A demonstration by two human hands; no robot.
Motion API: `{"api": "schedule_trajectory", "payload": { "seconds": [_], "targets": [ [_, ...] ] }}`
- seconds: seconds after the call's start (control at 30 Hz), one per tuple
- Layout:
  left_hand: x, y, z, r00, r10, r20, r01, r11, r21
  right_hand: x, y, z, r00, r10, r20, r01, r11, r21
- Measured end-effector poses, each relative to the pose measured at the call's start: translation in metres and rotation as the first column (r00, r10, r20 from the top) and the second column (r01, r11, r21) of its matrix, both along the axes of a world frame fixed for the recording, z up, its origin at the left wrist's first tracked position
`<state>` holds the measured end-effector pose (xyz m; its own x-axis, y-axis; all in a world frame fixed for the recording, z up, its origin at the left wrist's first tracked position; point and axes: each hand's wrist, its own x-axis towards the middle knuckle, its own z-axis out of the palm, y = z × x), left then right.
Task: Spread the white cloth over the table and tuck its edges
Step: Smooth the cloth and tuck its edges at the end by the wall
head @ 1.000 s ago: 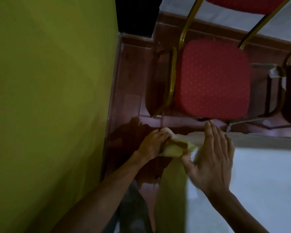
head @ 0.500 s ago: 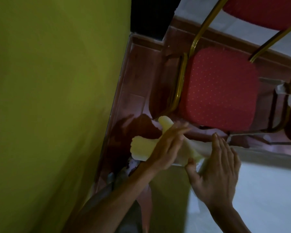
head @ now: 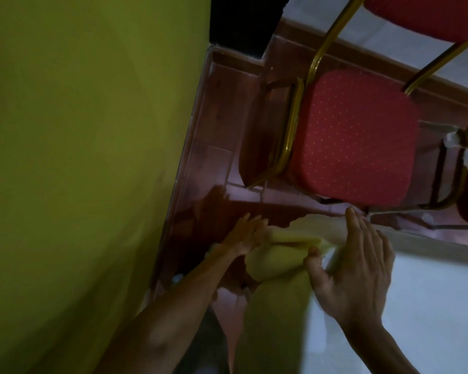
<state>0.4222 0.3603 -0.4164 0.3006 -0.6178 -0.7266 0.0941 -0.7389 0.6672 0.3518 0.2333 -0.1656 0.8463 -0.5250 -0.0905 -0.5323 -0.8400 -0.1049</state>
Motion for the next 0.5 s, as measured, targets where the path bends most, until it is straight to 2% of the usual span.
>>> {"api": "schedule_trajectory", "payload": {
  "seconds": [0.07,0.13,0.2,0.27,0.33,0.37,0.4,0.5],
  "targets": [
    [0.01,-0.002,0.035,0.971,0.215,-0.105,-0.219,0.975,-0.03,0.001,0.0,0.0,1.0,-0.003,-0.001,0.003,1.0,0.009],
    [0.019,-0.009,0.085,0.917,0.354,-0.184,-0.388,0.898,-0.208,0.001,0.001,0.0,1.0,-0.007,0.001,0.007,1.0,0.01],
    [0.014,-0.021,0.12,0.917,0.345,-0.201,-0.398,0.827,-0.398,0.001,0.001,0.0,1.0,0.0,-0.001,0.0,1.0,0.003],
    [0.003,-0.028,0.142,0.916,0.299,-0.267,-0.395,0.786,-0.476,0.0,0.002,0.0,1.0,0.005,-0.011,-0.005,1.0,0.003],
    [-0.009,-0.029,0.137,0.94,0.308,-0.146,-0.337,0.774,-0.536,-0.001,0.002,0.001,1.0,0.003,-0.015,-0.003,1.0,0.001],
    [-0.017,-0.028,0.126,0.952,0.306,0.002,-0.253,0.791,-0.557,-0.001,0.002,0.0,1.0,0.002,-0.014,-0.002,1.0,-0.001],
    [-0.026,-0.027,0.101,0.955,0.275,0.108,-0.18,0.831,-0.526,-0.001,0.002,0.0,1.0,0.001,-0.015,-0.001,1.0,0.0],
    [-0.032,-0.019,0.028,0.981,0.112,0.157,-0.076,0.973,-0.22,-0.001,0.001,0.0,1.0,0.003,-0.002,-0.003,1.0,-0.001]
  ]
}}
